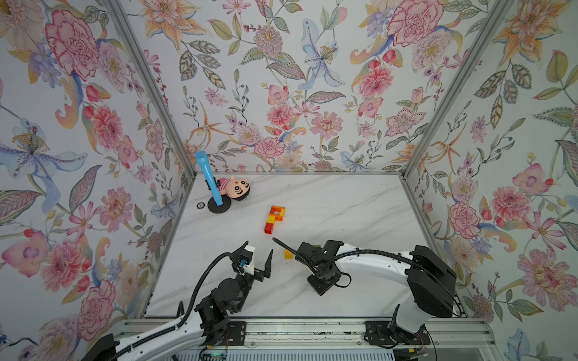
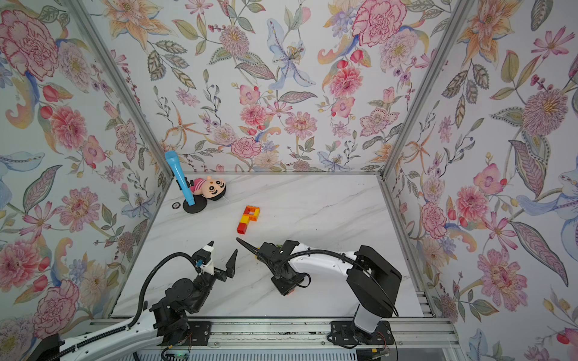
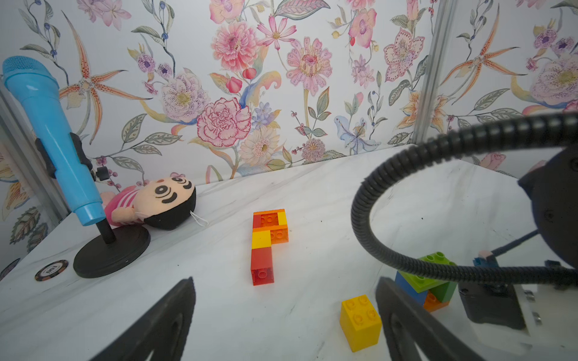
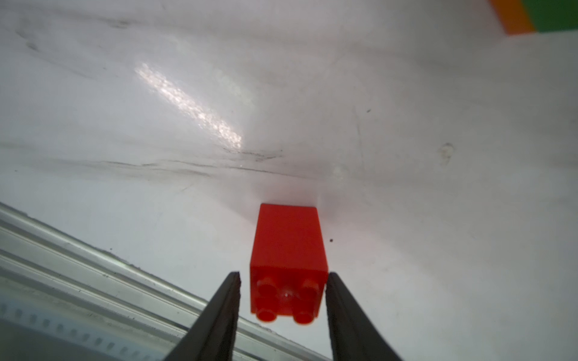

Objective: Assemble the letter p with lego
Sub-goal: Pick up the lego brick from the center of the board, then assemble the lego brick with the lego brick.

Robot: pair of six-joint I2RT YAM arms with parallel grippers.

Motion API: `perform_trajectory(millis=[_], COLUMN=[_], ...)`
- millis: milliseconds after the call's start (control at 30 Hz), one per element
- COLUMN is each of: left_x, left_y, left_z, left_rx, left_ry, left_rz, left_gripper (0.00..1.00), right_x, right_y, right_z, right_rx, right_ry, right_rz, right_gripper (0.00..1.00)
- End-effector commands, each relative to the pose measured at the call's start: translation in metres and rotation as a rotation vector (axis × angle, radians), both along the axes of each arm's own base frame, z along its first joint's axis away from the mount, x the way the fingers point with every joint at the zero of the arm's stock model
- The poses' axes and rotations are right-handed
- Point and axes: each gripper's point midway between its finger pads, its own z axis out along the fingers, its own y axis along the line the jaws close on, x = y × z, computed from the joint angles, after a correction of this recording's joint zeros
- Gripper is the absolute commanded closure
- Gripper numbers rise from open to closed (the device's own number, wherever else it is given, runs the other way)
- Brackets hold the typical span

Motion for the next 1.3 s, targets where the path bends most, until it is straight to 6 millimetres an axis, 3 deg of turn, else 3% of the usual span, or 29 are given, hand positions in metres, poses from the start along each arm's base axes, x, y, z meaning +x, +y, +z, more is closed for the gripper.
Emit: perform_trajectory(millis=[0,200,533,700,933,1267], left_x=[0.011,0.040,0.068,0.076,0.078,0.062], left_y=[0.014,0.015,-0.036,-0.040,-0.055,-0.084], left_z=[-0.023,-0.060,-0.105,-0.131,-0.140,-0.144], left_rx=[-0.021,-0.068,-0.049,-0.098,-0.119,-0.142], left_ry=[0.091,0.340,0.558,0.639,0.667,0.695], left_rz=[0.077,0.087,-0.008,0.000,-0.064,-0.135], left_gripper=[0.05,0.07,0.05,0.07,0.08,0.07], right_x=[-0.001,0.004,0.043,0.063,0.079,0.110], right_y=[-0.007,-0.002,0.032,0.047,0.051,0.062], right_z=[-0.008,0.003,0.069,0.085,0.089,0.091], right_rx=[-0.042,-0.006,0.204,0.243,0.248,0.256], right_ry=[0.000,-0.028,-0.129,-0.161,-0.185,-0.193], right_rz=[-0.015,-0.032,-0.126,-0.143,-0.154,-0.197], right_gripper=[0.60,0.80,0.86,0.86,0.87,0.88])
